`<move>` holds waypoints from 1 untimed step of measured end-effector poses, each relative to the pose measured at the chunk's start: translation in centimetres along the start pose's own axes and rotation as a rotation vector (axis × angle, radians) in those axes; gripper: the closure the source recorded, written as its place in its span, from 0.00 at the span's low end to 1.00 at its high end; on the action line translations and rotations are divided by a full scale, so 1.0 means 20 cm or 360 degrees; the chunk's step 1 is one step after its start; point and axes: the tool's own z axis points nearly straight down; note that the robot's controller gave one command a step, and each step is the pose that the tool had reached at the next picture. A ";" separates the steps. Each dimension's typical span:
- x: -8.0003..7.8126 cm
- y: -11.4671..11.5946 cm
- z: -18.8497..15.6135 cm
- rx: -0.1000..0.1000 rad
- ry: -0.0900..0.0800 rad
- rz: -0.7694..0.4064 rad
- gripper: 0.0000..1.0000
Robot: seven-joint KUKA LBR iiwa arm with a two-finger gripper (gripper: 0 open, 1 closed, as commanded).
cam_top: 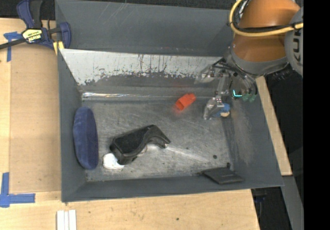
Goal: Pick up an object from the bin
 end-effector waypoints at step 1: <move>-0.12 0.01 0.61 0.0000 -0.0011 0.0242 0.00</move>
Offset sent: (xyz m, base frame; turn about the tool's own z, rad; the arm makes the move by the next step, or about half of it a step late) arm 0.0247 0.0019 -0.1358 0.1539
